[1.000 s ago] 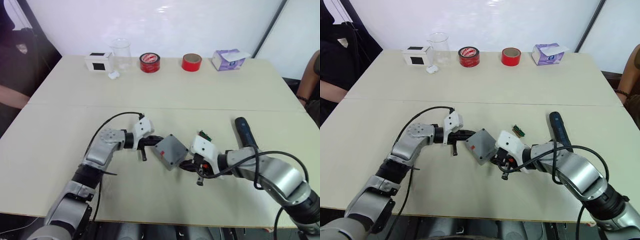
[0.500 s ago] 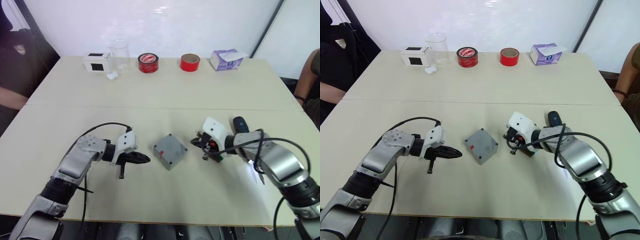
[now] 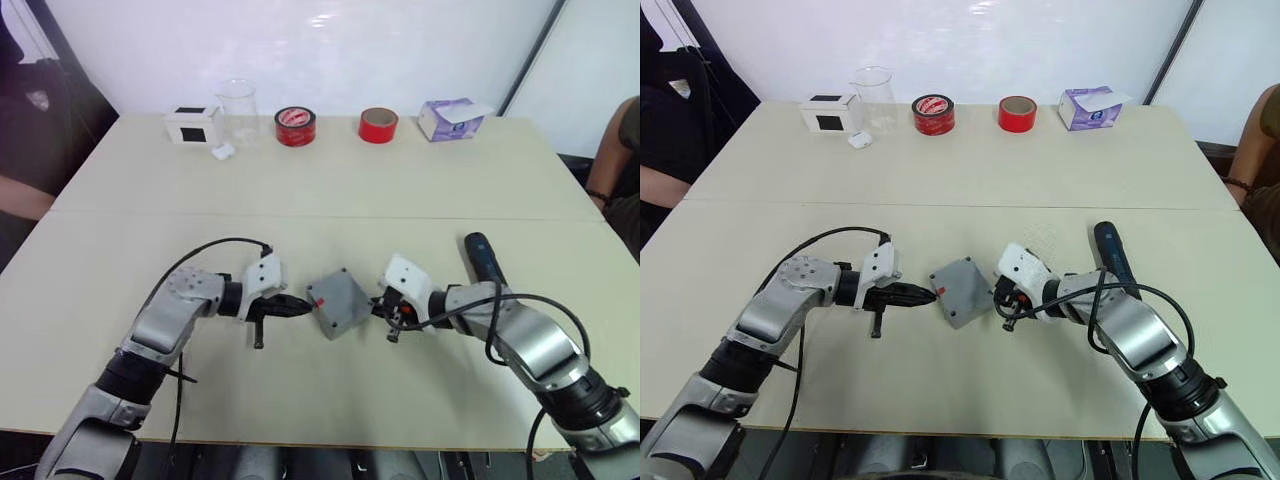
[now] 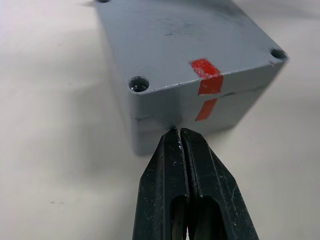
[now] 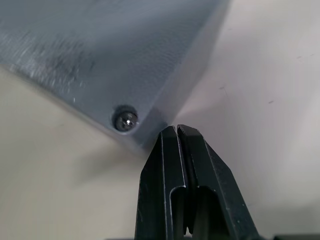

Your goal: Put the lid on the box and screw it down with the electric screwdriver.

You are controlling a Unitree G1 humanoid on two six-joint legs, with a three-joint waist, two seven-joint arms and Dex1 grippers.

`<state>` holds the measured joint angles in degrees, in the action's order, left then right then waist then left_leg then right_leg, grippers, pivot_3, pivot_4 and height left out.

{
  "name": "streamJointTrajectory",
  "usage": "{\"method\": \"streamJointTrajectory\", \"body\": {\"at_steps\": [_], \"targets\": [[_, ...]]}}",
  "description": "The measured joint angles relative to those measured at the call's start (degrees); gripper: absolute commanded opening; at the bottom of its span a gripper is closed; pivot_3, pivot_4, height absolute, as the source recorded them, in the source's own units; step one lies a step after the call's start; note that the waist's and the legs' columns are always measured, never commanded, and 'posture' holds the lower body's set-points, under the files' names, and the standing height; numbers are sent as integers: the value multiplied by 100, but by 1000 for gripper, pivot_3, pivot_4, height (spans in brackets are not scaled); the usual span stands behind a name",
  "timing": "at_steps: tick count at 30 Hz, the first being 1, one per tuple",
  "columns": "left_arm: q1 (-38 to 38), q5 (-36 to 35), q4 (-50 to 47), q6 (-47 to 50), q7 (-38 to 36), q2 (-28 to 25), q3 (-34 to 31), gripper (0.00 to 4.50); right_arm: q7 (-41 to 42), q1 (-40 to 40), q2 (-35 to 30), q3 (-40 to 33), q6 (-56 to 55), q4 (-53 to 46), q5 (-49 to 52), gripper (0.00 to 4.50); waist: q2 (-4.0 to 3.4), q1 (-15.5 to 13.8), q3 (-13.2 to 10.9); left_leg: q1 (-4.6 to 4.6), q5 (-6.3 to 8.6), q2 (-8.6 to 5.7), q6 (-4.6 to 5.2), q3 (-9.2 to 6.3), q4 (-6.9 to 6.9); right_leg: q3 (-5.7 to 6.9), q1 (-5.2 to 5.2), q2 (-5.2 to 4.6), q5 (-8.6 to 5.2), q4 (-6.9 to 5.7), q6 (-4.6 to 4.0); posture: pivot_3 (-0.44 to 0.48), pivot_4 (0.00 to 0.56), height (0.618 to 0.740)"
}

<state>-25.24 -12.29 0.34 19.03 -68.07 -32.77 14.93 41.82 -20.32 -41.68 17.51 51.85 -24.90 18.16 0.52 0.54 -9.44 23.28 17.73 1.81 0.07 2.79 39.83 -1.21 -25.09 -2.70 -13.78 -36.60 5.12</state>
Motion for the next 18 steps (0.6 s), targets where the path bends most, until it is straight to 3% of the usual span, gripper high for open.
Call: {"method": "streamJointTrajectory", "body": {"at_steps": [15,18], "targets": [[-27,51,143,-124,-53,-47,0,0,-287,446,169,-124,494,-707,264,10,0,6,0,-5,0,0,0,-3,17,-1,-1,0,-1,-29,-1,0,150,740],[-1,-23,1,-51,-125,-220,-51,0,-589,478,215,-548,468,-740,205,10,2,6,-1,-5,0,0,0,-3,18,-4,-3,0,-1,-35,-1,0,150,740]]}}
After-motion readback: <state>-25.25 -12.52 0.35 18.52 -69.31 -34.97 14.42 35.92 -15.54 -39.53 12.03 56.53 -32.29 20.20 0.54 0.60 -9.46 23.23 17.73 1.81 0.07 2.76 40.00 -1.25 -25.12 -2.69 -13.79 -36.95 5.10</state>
